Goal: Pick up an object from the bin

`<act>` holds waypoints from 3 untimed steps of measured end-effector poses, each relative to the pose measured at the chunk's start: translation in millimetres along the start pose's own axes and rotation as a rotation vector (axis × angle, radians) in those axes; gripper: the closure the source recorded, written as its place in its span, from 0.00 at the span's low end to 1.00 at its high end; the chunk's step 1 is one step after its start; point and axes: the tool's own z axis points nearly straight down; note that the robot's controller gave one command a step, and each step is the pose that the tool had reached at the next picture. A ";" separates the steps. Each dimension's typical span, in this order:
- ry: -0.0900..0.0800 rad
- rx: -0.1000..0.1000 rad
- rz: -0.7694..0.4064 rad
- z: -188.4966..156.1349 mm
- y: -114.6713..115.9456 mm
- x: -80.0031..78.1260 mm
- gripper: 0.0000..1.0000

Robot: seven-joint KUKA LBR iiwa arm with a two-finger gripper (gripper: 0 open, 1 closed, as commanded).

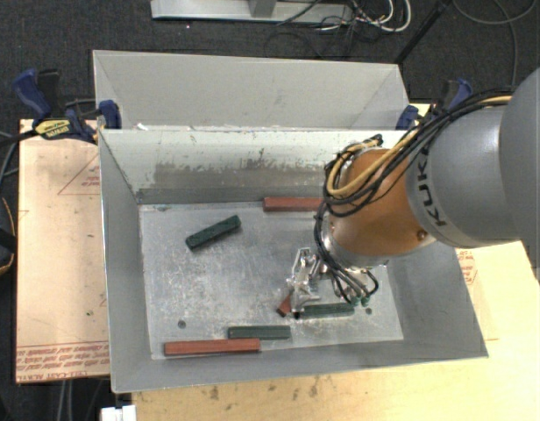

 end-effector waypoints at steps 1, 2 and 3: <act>0.032 0.001 0.038 -22.6 -2.2 -10.9 1.00; 0.041 0.002 0.037 -92.4 14.6 -10.8 1.00; 0.030 -0.004 -0.241 -7.4 22.7 33.9 0.00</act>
Offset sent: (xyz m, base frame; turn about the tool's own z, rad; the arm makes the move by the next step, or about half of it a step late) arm 0.0025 0.0375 0.1866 0.0301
